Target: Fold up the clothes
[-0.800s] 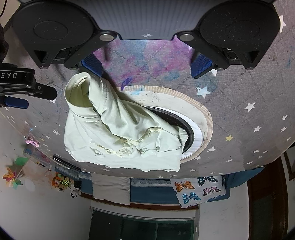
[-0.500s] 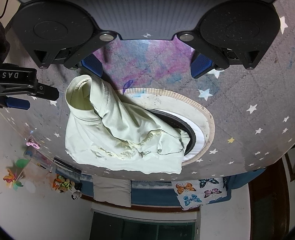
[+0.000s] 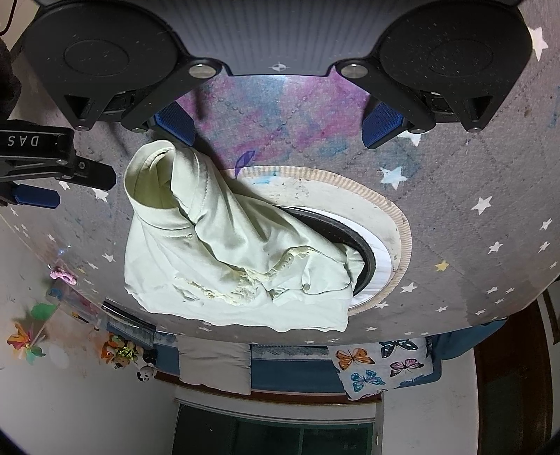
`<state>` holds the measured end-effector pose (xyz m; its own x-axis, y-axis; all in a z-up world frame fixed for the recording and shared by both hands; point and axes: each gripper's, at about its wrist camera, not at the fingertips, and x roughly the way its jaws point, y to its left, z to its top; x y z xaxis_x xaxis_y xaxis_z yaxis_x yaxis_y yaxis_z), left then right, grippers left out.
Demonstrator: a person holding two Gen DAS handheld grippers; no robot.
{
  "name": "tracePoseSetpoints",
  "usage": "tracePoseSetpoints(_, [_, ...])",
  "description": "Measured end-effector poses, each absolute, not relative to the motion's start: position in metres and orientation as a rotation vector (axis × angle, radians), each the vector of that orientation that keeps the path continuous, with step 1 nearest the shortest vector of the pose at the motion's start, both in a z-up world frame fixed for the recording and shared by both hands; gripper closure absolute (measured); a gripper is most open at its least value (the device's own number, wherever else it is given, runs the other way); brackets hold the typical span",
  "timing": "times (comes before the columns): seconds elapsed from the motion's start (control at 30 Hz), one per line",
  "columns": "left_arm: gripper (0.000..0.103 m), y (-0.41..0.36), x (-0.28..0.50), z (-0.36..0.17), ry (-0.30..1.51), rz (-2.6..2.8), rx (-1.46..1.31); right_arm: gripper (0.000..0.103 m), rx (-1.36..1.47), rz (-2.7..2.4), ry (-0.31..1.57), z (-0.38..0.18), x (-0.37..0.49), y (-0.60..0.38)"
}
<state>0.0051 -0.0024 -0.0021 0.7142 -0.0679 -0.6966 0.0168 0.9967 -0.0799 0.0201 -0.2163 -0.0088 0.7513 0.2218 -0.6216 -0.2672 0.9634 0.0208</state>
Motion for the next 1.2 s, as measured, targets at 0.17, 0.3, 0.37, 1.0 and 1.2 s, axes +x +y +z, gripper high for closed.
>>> tracePoseSetpoints(0.17, [0.000, -0.002, 0.007, -0.002, 0.779, -0.047, -0.068, 0.000, -0.073, 0.270, 0.675, -0.010, 0.022, -0.215])
tracePoseSetpoints(0.3, [0.000, -0.002, 0.008, -0.001, 0.779, -0.049, -0.068, 0.000, -0.073, 0.271, 0.675, -0.010, 0.022, -0.215])
tracePoseSetpoints(0.37, [0.000, -0.002, 0.009, 0.000, 0.778, -0.050, -0.067, 0.000, -0.073, 0.272, 0.676, -0.010, 0.023, -0.215])
tracePoseSetpoints(1.0, [0.000, 0.001, 0.020, 0.003, 0.775, -0.053, -0.060, 0.000, -0.081, 0.286, 0.675, -0.008, 0.031, -0.210])
tracePoseSetpoints(1.2, [0.000, 0.003, 0.025, 0.006, 0.770, -0.050, -0.058, 0.000, -0.101, 0.302, 0.671, -0.004, 0.036, -0.205])
